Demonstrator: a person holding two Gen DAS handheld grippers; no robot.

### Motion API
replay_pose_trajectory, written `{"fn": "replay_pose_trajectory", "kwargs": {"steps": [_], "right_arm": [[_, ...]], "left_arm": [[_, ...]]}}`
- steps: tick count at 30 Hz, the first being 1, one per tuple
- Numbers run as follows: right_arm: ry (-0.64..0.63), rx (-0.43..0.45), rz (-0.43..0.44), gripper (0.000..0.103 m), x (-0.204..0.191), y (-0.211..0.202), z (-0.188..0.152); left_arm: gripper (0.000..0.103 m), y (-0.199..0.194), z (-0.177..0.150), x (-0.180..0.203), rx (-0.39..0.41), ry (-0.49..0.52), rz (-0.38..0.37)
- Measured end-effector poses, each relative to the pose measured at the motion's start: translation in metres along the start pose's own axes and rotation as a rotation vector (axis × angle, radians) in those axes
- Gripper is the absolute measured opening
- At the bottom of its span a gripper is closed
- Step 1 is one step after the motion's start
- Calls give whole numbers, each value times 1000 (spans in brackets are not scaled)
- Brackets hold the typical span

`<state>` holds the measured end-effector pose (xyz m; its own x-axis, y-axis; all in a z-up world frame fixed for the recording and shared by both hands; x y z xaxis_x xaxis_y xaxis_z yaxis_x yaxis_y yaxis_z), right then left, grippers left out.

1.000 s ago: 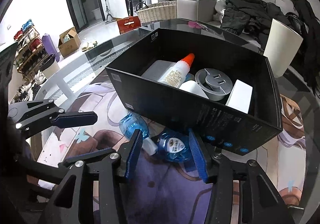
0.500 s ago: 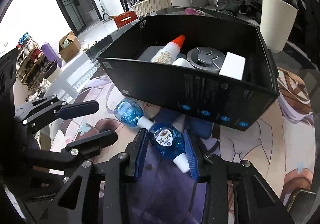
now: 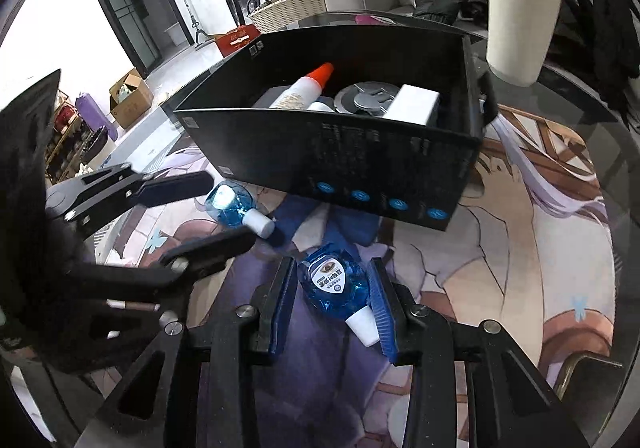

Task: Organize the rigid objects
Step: 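Lower both open grippers around the two blue bottles beside the box, then grasp the white-capped blue bottle with the left gripper while the right grasps the labeled blue bottle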

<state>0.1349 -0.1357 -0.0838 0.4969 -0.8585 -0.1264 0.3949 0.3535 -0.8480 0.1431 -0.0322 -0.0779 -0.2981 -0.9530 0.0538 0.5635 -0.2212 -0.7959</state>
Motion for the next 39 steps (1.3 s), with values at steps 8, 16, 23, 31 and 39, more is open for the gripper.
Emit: {"fn": "replay_pose_trajectory", "kwargs": {"steps": [8, 16, 23, 31, 39], "right_arm": [[-2, -5, 13, 36, 1, 0, 2], [2, -5, 1, 37, -2, 4, 6], [-3, -11, -5, 37, -6, 4, 5], [9, -21, -6, 37, -4, 2, 3], [-4, -24, -16, 39, -4, -2, 0]], "left_arm": [[37, 7, 4, 1, -70, -32, -81], [38, -11, -20, 2, -110, -40, -52], [53, -22, -38, 16, -121, 46, -65], [53, -11, -21, 17, -94, 79, -33], [29, -8, -13, 7, -122, 12, -48]]}}
Point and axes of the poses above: each gripper's, at about its wrist camera, not at the fingertips, and y roughly the way its jaws point, x to its right, z to its top, the point moved 3 cm from there along y, roughly the way its jaws point, and after that the axes turned 6 degrees about -y, right-handed, at the moved point
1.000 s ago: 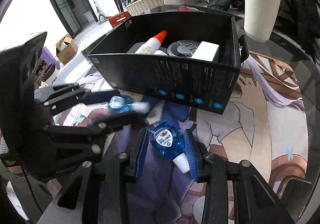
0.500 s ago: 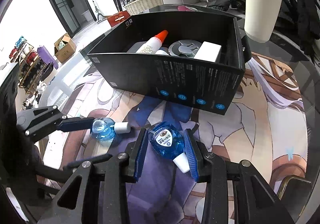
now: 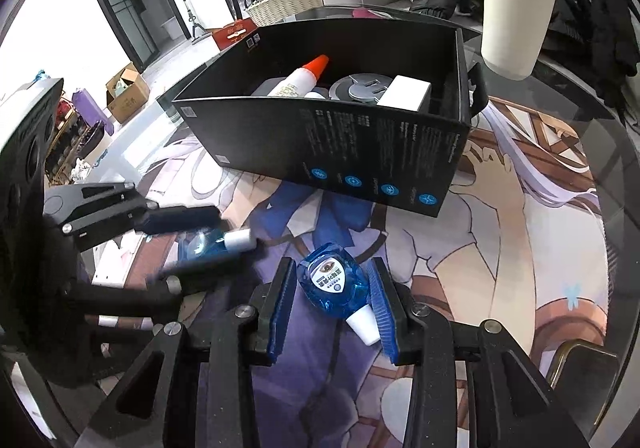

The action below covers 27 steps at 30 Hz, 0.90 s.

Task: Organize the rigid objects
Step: 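Grasp the white-capped blue bottle with the left gripper while the right grasps the labeled blue bottle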

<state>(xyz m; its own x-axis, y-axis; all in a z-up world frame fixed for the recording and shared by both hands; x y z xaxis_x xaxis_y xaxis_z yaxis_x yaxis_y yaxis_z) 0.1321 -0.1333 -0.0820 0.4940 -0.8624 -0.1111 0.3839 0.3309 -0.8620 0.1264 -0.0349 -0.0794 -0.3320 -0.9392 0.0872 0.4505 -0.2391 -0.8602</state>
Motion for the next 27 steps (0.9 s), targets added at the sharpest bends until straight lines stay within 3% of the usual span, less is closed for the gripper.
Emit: {"fn": "replay_pose_trajectory", "kwargs": {"steps": [4, 7, 8, 20, 27], "right_arm": [[-7, -9, 2, 47, -6, 0, -1], [-21, -15, -3, 50, -9, -1, -3], [-27, -20, -10, 50, -10, -2, -4], [-40, -37, -19, 49, -19, -7, -15], [-59, -11, -56, 49, -17, -5, -12]], "left_arm": [[30, -3, -7, -3, 3, -13, -6], [51, -7, -13, -1, 7, -3, -3], [52, -9, -15, 0, 13, 1, -3], [50, -16, -14, 11, 23, 26, -40], [32, -4, -13, 13, -3, 35, -16]]}}
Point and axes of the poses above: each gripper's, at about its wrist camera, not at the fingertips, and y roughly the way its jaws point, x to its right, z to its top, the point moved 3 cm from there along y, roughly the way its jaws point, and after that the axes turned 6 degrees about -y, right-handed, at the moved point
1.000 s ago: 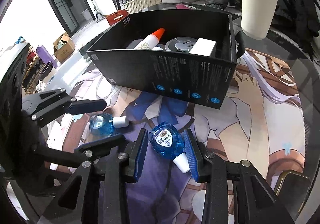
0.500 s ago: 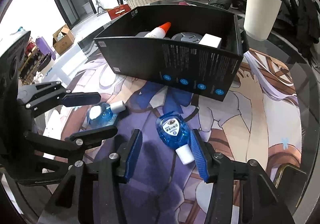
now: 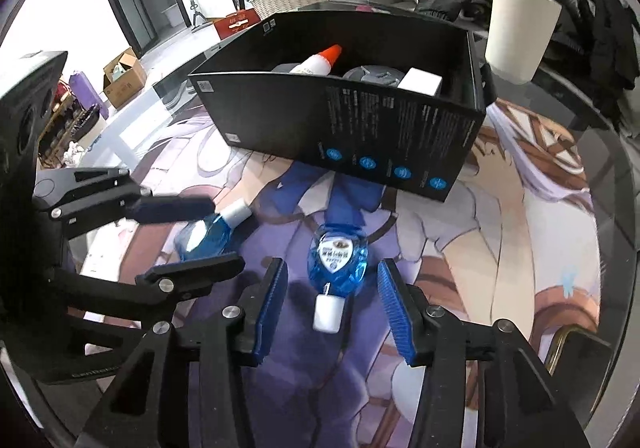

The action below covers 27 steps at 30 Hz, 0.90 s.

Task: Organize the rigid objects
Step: 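Grasp the white-capped blue bottle with the left gripper while the right grasps the labeled blue bottle, then lift both blue bottles and carry them over the black box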

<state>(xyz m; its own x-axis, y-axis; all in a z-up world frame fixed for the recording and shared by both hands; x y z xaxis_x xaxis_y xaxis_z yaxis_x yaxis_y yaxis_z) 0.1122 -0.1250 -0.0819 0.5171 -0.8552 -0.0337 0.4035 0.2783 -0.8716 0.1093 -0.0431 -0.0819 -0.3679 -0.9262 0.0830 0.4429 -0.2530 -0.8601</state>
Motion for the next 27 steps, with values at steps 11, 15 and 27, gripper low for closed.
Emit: {"fn": "replay_pose_trajectory", "kwargs": {"steps": [11, 15, 27], "right_arm": [[-40, 19, -32, 31, -4, 4, 4], [-45, 23, -38, 31, -4, 4, 4], [12, 226, -48, 31, -2, -37, 16]], "left_arm": [[29, -2, 2, 2, 16, -2, -15], [29, -6, 5, 2, 32, -3, -19], [29, -47, 19, -5, 227, -26, -23]]}}
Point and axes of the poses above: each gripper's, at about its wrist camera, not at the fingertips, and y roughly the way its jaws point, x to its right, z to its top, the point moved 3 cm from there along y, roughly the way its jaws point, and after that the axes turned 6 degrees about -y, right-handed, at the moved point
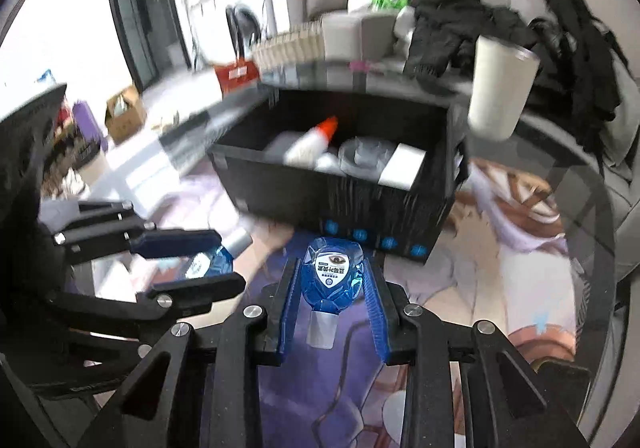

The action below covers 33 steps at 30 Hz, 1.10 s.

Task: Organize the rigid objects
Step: 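Lift both blue bottles and carry them over the black box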

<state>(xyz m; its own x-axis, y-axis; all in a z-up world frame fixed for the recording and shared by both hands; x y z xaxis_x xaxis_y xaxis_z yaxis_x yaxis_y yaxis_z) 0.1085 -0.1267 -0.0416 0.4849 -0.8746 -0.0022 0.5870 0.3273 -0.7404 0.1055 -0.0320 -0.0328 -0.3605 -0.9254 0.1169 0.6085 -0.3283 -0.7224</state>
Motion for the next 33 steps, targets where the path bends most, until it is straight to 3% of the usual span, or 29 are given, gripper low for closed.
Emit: {"fn": "replay_pose_trajectory", "kwargs": {"steps": [5, 8, 10, 23, 33], "right_arm": [[4, 254, -70, 31, 1, -47, 16], [-23, 337, -84, 31, -3, -66, 20], [-37, 374, -87, 31, -8, -74, 21], [-57, 437, -90, 31, -17, -94, 24], [-46, 501, -102, 31, -9, -96, 52]], "left_arm": [[29, -37, 16, 1, 199, 10, 38], [29, -64, 22, -2, 341, 3, 53], [29, -75, 25, -2, 396, 25, 65], [29, -91, 34, -12, 452, -22, 50], [29, -83, 70, -19, 519, -68, 52]]}}
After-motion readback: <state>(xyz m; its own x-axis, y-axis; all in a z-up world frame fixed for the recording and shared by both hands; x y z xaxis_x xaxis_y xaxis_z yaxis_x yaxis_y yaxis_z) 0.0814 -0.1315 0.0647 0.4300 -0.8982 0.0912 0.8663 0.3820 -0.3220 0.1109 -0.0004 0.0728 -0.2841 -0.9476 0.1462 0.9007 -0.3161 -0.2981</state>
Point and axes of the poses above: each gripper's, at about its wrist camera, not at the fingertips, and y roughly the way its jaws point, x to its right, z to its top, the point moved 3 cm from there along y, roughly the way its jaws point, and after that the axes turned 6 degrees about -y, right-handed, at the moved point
